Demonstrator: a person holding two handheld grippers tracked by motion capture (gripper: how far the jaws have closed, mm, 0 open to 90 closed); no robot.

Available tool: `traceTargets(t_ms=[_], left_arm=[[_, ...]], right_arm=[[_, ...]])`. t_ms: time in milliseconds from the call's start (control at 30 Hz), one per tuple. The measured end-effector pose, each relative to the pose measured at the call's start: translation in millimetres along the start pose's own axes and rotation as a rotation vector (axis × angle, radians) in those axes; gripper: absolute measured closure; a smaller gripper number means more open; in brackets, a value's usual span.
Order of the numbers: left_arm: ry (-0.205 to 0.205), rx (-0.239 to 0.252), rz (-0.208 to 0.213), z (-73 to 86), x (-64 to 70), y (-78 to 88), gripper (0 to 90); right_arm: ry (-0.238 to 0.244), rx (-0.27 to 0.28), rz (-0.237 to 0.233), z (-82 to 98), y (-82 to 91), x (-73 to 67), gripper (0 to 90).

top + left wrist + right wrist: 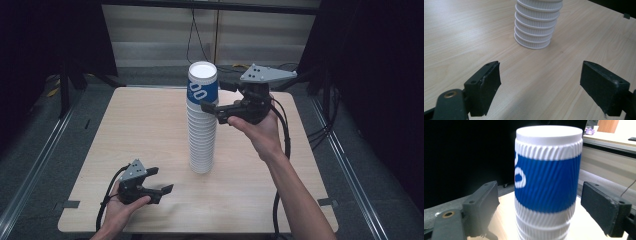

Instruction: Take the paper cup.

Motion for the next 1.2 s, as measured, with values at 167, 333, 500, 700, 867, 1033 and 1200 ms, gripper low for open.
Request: traceTargets(t_ms=[167, 333, 500, 700, 867, 1033, 1200], left_arm=[[0.002, 0.000, 0.000, 0.0, -0.1, 0.3, 17.4], [0.005, -0.003, 0.001, 0.3, -0.8, -0.5, 17.4], [0.008, -0.002, 0.000, 0.3, -1.1, -0.3, 17.4], [0.006, 0.000, 0.006, 0.2, -0.8, -0.4, 17.6], [0.010, -0.003, 0.008, 0.5, -0.8, -1.3, 17.6], [0.009, -0.010, 0.007, 1.2, -0.9, -2.1, 17.7], [0.011, -0.016, 0.010, 2.0, -1.1, -3.8, 17.9]], right_arm=[[-0.011, -0.033, -0.020, -1.6, -10.5, 3.0, 15.7], [-0.019, -0.051, -0.018, -3.2, -16.9, 9.1, 15.5], [-0.018, -0.058, -0.028, -7.6, -21.9, 9.5, 15.5], [-0.015, -0.068, -0.031, -9.8, -30.6, 8.0, 15.6], [-0.008, -0.076, -0.031, -10.6, -32.5, 8.0, 20.2], [-0.009, -0.081, -0.026, -12.1, -33.1, 9.7, 21.5], [-0.005, -0.087, -0.017, -14.2, -32.2, 9.3, 21.9]])
Point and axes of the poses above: each handheld gripper's, and its own axes: y roughly backward along the jaws, z roughly out of its underside, x roughly to its right, the point moved 8 cm from there along -y, roughly forward along the jaws, and after that the axes turned 2 degrees about z, right-handed, at the moved point
